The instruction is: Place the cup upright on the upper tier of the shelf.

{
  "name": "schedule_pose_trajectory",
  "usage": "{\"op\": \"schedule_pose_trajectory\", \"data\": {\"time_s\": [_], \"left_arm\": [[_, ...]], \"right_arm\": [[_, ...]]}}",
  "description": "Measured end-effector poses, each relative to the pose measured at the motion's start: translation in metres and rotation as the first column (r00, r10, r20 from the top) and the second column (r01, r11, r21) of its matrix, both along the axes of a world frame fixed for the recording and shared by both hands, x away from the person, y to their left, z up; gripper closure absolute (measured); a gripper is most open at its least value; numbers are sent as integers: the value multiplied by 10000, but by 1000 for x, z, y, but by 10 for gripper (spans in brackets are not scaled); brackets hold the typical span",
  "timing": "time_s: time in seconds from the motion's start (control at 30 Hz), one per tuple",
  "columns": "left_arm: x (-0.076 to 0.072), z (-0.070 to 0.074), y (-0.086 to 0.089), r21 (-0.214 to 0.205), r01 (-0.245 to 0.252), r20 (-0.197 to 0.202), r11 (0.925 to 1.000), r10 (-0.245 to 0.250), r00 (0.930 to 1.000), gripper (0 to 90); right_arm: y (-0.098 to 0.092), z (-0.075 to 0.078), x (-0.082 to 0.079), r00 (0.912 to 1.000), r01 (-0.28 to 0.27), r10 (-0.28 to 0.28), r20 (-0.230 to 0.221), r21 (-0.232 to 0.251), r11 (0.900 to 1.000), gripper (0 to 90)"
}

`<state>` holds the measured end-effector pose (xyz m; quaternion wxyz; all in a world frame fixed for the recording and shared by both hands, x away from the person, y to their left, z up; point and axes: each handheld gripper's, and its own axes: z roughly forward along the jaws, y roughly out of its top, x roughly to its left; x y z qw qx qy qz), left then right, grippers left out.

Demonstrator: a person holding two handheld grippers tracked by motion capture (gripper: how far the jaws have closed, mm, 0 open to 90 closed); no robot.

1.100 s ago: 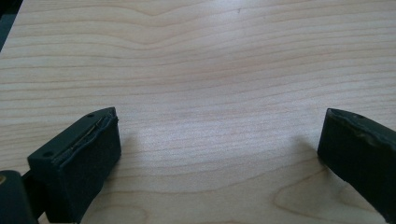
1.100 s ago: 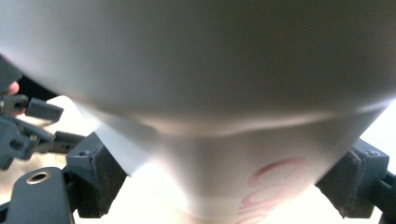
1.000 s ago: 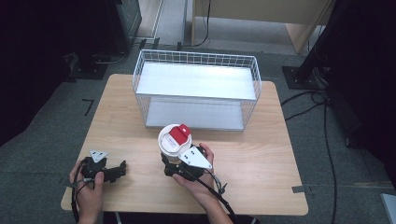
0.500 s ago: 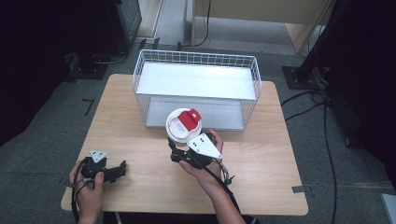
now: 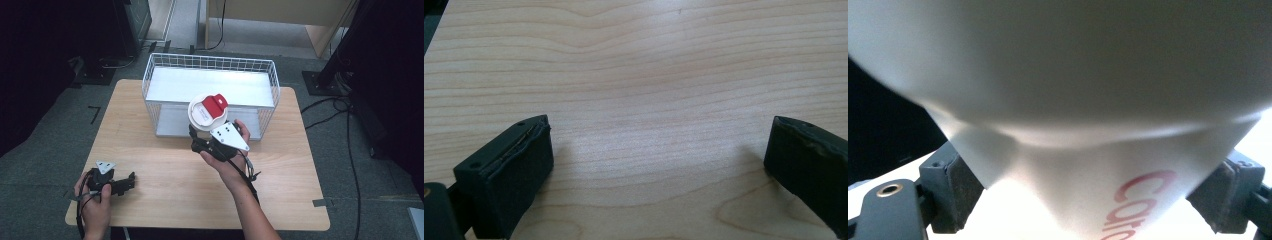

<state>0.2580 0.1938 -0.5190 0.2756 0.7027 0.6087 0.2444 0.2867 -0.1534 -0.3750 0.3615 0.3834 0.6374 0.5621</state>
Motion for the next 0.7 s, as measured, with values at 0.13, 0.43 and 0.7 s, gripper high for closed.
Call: {"op": "schedule_pose_trajectory", "data": {"time_s": [0.13, 0.43, 0.7], "left_arm": [[0, 0, 0, -3, -4, 8, 10000, 4, 10000, 0], [0, 0, 0, -5, -1, -5, 10000, 1, 10000, 0], [0, 0, 0, -2, 2, -6, 10000, -2, 10000, 0]], "right_arm": [[-4, 11, 10, 9999, 129, -129, 65, -62, 9999, 138], [-13, 33, 31, 9990, 383, -385, 218, 89, 9992, 138], [-18, 46, 52, 9969, 726, -731, 284, 197, 9972, 138]]}}
